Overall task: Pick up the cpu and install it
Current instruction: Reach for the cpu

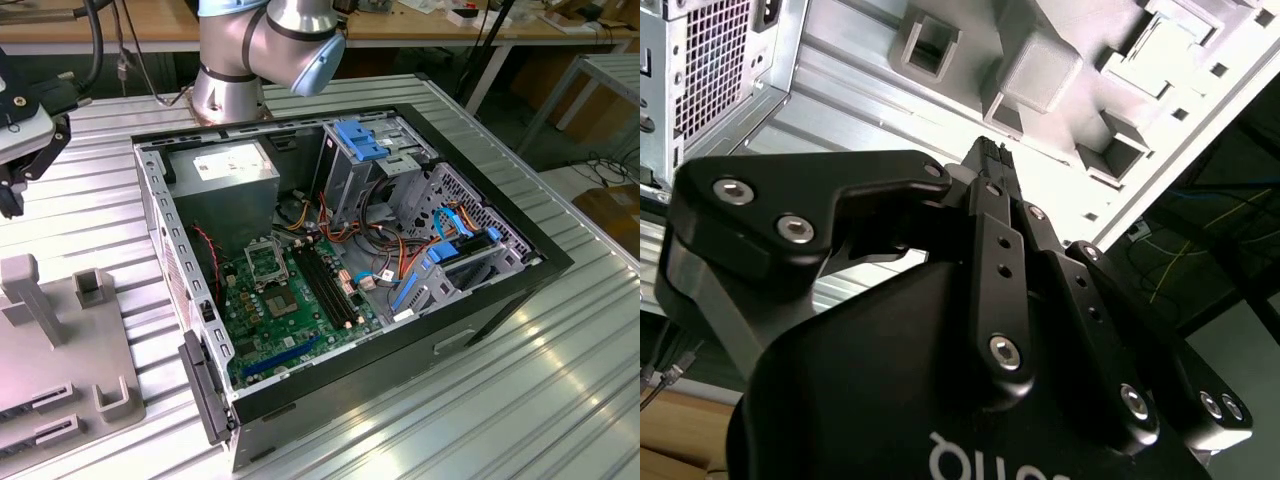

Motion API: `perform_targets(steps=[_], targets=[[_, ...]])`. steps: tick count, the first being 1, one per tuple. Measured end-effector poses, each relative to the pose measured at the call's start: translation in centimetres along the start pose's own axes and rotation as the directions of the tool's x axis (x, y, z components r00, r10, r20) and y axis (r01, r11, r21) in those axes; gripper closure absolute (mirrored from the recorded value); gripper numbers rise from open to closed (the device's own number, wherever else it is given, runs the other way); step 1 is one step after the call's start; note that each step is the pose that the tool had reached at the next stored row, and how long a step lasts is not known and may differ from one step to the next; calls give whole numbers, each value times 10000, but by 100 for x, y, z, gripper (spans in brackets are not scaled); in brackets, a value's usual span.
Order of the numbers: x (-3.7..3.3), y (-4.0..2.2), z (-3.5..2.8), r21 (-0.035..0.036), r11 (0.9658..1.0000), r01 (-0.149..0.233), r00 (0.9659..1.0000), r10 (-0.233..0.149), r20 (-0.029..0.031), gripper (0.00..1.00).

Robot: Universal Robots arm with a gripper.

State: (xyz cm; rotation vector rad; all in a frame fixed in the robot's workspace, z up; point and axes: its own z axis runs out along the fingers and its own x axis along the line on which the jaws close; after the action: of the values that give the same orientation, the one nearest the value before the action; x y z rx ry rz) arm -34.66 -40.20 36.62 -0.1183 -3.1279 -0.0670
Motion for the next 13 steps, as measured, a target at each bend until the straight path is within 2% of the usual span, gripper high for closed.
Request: perform_targets(steps=[13], targets=[[70, -5, 4, 0, 10000, -1, 10000, 1, -1, 89]])
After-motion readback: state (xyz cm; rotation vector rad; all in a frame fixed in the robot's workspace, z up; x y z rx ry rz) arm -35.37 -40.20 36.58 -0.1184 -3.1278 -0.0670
